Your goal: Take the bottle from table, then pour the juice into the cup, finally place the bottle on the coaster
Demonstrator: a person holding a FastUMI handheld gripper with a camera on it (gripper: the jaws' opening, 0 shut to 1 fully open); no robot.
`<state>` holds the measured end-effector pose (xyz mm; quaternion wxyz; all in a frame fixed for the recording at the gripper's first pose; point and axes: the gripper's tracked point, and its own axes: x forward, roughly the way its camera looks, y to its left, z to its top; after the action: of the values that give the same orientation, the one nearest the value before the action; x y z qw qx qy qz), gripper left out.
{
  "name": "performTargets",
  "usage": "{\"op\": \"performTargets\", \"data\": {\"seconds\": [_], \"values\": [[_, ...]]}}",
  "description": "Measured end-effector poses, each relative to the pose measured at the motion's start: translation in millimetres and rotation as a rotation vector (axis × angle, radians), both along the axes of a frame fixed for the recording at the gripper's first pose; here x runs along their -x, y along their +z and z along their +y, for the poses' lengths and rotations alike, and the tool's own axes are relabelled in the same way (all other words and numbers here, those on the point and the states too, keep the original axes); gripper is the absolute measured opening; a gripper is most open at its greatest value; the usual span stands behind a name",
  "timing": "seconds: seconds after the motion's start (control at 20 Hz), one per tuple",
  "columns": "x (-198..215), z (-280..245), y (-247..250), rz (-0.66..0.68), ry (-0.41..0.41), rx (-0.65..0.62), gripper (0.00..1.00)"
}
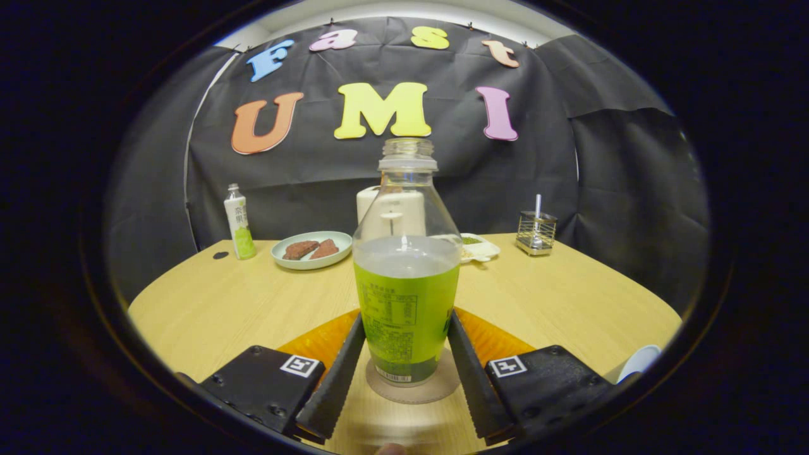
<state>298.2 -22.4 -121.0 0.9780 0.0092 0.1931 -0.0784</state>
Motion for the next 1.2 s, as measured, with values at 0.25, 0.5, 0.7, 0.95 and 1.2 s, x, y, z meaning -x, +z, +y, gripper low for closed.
{"op": "performTargets", "data": {"seconds": [0.25,0.5,0.7,0.95,1.2], "values": [[9.9,-2.2,9.3,-0.006,-0.011,0.013,0.97],[37.6,-0.4,32.3,-0.039,-0.004,0.038,1.00],[81.3,3.0,63.3,-0.093,-0.004,0.051,1.00],[149.4,9.2,112.2,-0.217,0.028,0.005,1.00],[207.7,3.2,129.4,-0.282,0.054,0.010,1.00]]}}
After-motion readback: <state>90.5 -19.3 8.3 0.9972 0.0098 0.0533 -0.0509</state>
